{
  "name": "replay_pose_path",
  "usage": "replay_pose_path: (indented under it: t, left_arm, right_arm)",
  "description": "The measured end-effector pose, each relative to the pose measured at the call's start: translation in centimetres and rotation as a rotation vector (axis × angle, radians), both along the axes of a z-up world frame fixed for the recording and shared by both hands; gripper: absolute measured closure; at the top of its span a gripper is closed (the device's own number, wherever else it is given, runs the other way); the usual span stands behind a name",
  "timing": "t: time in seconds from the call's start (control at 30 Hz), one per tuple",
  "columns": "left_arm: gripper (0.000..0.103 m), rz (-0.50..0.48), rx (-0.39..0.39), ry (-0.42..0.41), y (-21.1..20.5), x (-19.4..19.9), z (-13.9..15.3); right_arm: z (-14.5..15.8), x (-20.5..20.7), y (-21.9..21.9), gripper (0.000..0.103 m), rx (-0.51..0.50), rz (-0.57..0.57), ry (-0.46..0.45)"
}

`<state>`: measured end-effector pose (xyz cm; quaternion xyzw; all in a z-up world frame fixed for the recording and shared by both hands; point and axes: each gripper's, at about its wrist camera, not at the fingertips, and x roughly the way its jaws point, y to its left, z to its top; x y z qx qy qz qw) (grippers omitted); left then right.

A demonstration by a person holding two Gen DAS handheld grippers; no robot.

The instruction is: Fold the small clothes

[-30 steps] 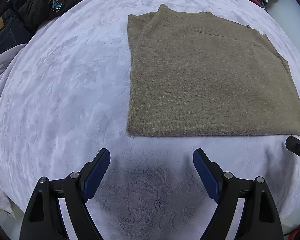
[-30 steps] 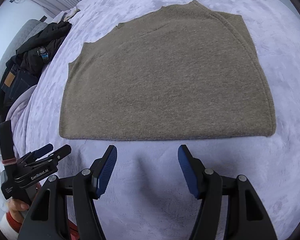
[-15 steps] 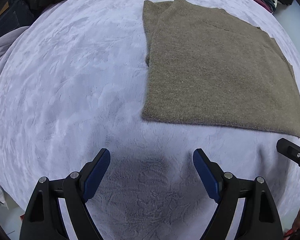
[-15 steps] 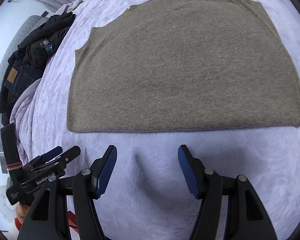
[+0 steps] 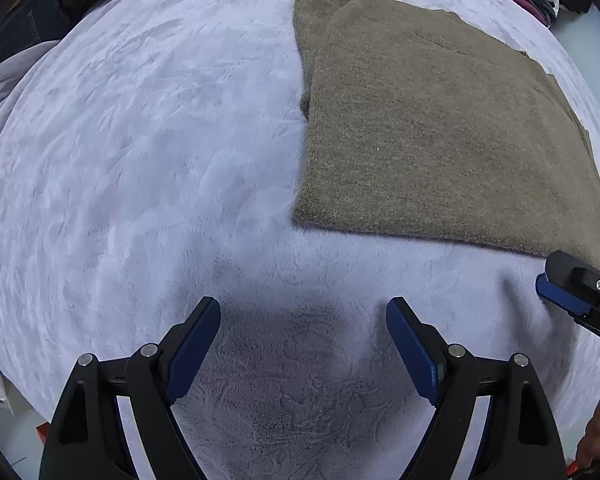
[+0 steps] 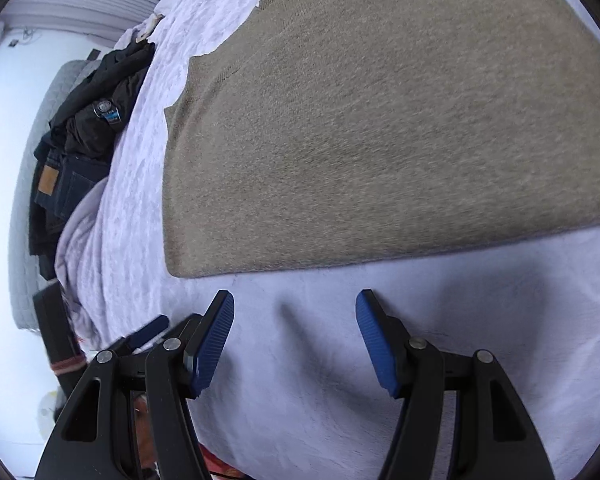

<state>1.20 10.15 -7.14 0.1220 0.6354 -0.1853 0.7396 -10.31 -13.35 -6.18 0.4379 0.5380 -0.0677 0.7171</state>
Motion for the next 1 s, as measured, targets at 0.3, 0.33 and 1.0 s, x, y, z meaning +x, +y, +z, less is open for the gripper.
replay_pose_path:
  t: [0.3,0.33,1.0]
  left_arm:
    - [0.017,0.14,-0.277,0.138,3.8,1.6,-1.1]
    - [0.017,0.156,-0.308,0.149,4.3,1.8,-1.1]
    - [0.017,0.234,-0.705,0.285,0.9,2.8,-0.3]
  right_arm:
    - [-2.2,1.5,0.0,0.036,0.216,-0.092,-0.113]
    - [-2.5,1.7,0.0,0.036,0.232,-0.101,-0.122]
    - [-2.8,5.4,-1.5,0.085,0.517,-0.265,-0.426]
